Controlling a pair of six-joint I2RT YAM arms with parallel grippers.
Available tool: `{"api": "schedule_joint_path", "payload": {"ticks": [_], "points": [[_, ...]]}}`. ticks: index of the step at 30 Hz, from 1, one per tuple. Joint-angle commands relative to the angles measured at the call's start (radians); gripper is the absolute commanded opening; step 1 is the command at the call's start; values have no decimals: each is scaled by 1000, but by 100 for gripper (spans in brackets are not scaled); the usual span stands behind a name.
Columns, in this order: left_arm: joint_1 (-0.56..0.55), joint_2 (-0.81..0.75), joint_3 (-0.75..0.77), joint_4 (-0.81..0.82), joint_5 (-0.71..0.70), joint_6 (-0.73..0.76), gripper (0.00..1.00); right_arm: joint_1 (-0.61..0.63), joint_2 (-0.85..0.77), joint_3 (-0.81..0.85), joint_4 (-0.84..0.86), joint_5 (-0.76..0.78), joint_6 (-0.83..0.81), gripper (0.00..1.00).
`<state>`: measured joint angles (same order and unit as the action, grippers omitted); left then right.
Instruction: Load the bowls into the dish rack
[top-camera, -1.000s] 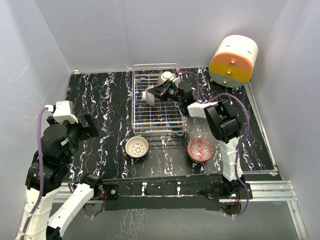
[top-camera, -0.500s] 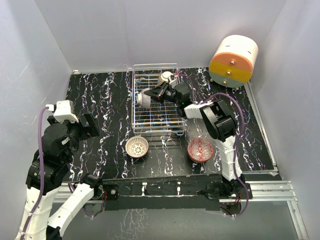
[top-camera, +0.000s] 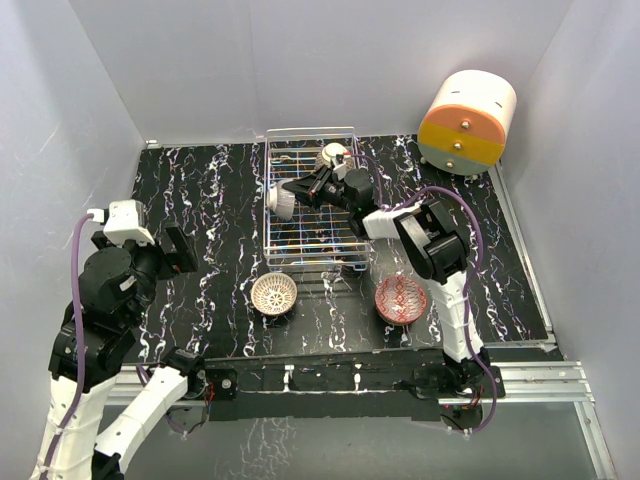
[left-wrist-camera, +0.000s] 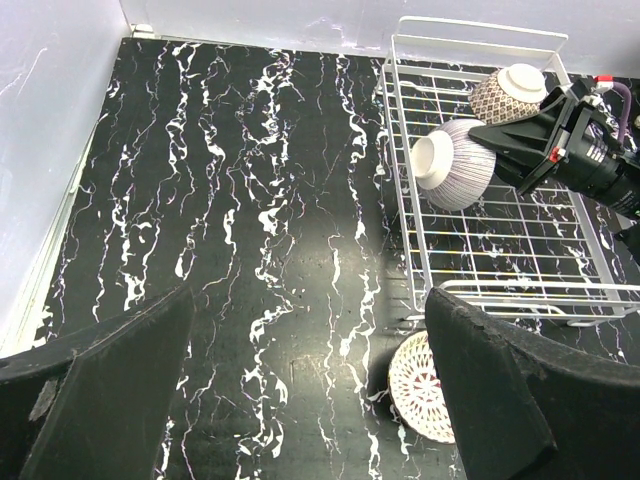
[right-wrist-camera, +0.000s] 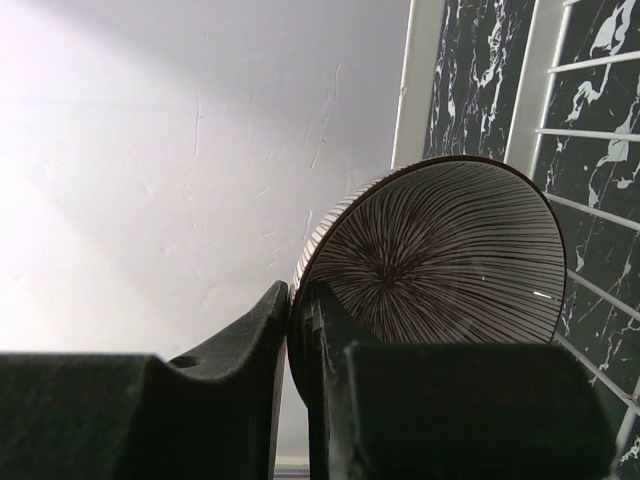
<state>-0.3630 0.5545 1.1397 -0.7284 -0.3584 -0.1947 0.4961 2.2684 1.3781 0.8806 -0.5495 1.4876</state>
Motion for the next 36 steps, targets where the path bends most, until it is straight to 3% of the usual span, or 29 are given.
{"api": "schedule_joint_path", "payload": {"ticks": [1,8,13,18,36], "points": [[-4,4,19,-9,-9,2,97,0,-23,-55,-85,33,-10,14],[-4,7,23,-10,-8,1,97,-18,-71,-122,-128,88,-25,20],[-4,10,22,-5,-4,-1,97,-33,-93,-140,-157,101,-44,35],[-4,13,17,0,-1,-2,97,-46,-118,-160,-190,120,-62,41],[-4,6,5,12,12,-8,97,-53,-184,32,-678,260,-356,49]]}}
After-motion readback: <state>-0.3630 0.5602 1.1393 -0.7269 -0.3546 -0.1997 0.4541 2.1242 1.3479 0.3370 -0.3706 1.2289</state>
